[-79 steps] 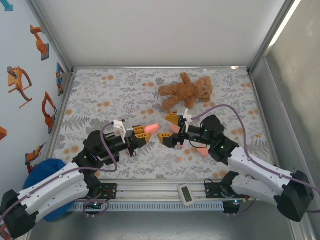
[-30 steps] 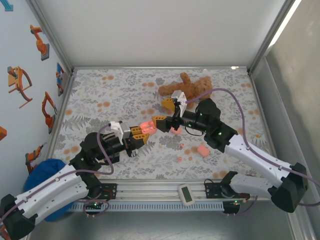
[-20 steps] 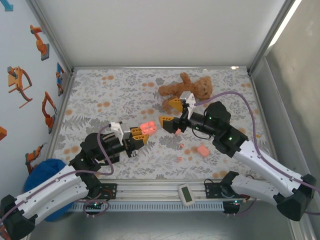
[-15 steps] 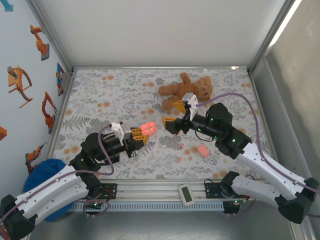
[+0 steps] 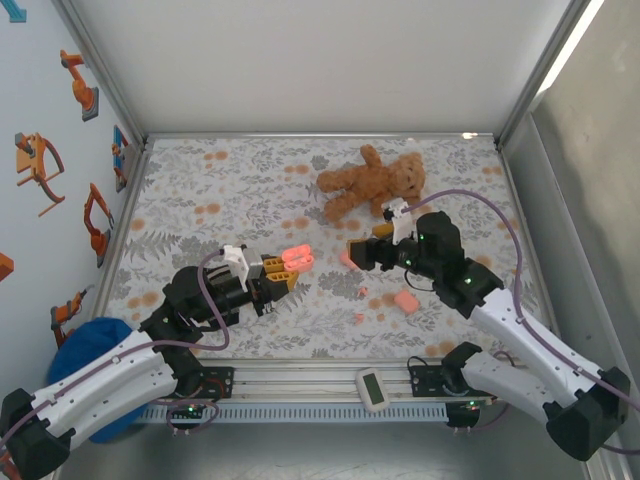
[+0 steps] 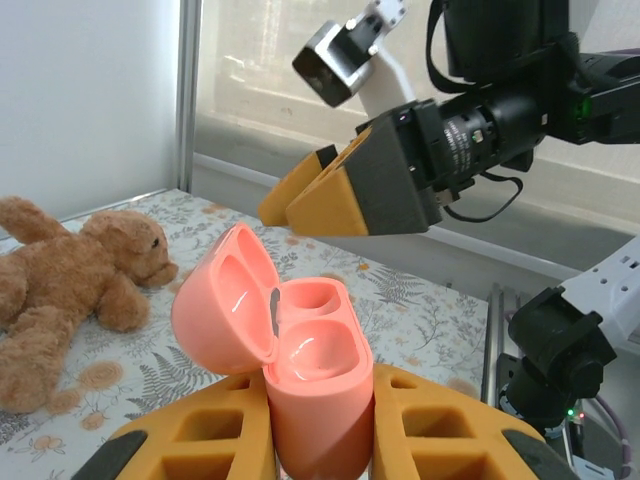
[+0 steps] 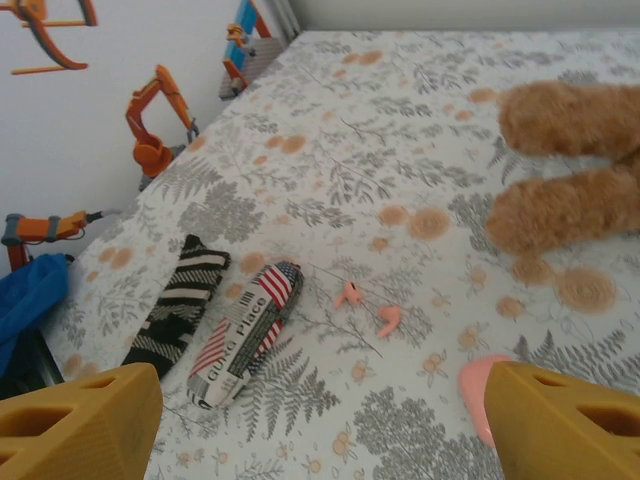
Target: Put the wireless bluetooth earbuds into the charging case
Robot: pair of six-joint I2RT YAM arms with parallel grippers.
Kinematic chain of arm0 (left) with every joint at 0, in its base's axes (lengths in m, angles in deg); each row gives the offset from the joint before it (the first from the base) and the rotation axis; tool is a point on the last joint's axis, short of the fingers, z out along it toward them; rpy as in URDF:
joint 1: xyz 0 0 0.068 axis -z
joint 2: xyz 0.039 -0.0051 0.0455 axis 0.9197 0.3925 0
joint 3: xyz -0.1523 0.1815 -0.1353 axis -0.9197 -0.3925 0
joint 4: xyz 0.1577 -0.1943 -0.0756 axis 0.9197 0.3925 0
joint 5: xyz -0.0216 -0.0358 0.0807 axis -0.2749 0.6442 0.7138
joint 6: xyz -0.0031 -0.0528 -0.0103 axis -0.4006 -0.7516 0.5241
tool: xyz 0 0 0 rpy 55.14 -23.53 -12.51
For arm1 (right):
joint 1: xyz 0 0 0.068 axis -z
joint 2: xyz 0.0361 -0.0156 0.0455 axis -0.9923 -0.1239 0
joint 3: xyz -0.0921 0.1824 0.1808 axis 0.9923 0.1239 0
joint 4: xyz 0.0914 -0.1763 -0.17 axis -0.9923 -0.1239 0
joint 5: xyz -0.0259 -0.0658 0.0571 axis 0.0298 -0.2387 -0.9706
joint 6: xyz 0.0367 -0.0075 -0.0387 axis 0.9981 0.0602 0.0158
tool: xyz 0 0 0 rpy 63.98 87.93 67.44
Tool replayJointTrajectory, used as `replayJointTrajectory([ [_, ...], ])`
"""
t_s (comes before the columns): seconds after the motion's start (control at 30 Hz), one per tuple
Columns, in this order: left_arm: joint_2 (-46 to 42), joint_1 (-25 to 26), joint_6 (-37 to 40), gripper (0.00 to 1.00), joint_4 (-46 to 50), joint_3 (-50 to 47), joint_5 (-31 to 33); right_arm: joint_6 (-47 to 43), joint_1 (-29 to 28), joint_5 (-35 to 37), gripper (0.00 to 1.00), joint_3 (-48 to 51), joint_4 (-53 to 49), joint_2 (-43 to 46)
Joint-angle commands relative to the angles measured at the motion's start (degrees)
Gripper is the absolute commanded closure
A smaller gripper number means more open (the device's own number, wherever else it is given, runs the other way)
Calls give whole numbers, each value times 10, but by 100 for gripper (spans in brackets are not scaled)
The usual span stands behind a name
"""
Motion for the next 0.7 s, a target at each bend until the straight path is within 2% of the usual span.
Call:
replayJointTrajectory([
  [0.0, -4, 4, -7, 91, -22, -3, -6, 40, 27, -42, 21, 26, -22, -11],
  [0.37, -4, 3, -8, 91, -19, -3, -11, 43, 64, -20, 34, 99, -73, -34],
  [0.5, 0, 4, -11, 91, -25, -3, -12, 49, 64, -6, 42, 98, -94, -72],
  [0.67, 7, 4, -14, 91, -29, -3, -12, 70, 63, -33, 50, 79, -94, -146],
])
